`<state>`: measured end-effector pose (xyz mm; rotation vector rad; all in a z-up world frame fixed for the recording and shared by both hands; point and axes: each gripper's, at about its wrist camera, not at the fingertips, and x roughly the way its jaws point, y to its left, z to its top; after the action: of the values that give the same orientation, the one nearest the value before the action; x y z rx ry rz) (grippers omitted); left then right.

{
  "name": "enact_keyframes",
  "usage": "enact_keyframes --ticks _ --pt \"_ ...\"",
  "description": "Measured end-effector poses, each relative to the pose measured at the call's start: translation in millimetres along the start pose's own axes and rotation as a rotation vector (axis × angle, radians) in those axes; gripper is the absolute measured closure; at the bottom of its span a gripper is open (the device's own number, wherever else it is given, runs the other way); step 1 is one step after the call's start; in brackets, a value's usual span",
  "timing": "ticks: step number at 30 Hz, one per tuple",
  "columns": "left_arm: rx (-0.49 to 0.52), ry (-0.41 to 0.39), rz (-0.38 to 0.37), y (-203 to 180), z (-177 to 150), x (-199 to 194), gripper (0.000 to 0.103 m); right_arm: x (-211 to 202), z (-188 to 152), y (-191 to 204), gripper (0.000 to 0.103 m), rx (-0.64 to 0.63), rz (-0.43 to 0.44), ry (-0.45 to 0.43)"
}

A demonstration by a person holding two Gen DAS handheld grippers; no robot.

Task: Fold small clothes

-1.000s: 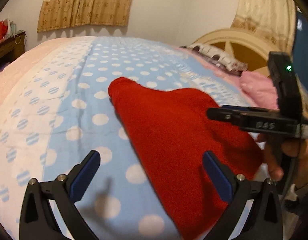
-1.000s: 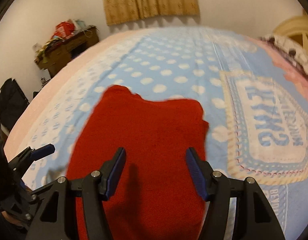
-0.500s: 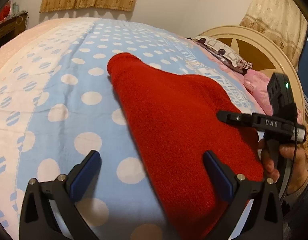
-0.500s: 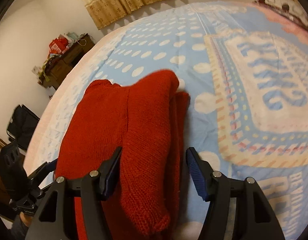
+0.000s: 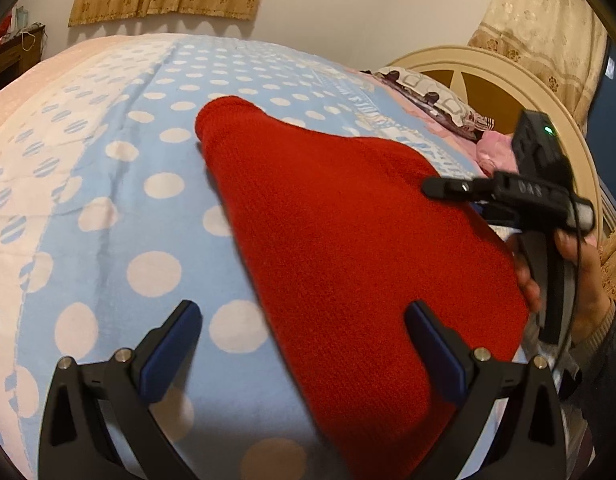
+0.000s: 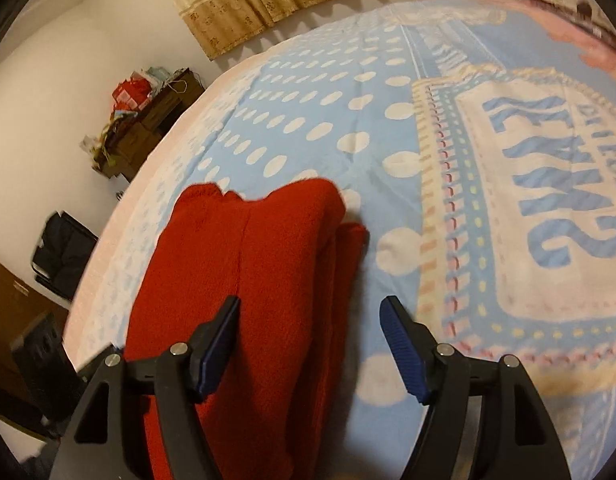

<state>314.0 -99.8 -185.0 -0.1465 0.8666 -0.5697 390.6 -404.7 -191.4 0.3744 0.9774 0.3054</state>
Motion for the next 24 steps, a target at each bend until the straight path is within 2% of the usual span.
enact_keyframes --ticks 4,7,14,19,24 --pt "-0.001 0.001 -0.003 0.1 -0.6 0.8 0.000 6.7 12.8 -17.0 0.022 0.086 0.033 -0.013" --pt "-0.001 0.003 -0.007 0.2 -0.6 1.9 0.000 9.2 19.2 -28.3 0.022 0.136 0.073 -0.020" --pt "-0.006 0.006 -0.021 0.3 -0.6 2.8 0.000 16.1 23.0 -29.2 0.022 0.121 0.116 -0.044" --pt "-0.005 0.008 -0.026 0.0 -0.9 2.7 0.000 25.1 25.6 -26.3 0.021 0.129 0.222 -0.027" --pt "-0.006 0.014 -0.038 -0.1 -0.1 4.0 0.000 37.9 26.6 -14.2 0.022 0.076 0.167 -0.010"
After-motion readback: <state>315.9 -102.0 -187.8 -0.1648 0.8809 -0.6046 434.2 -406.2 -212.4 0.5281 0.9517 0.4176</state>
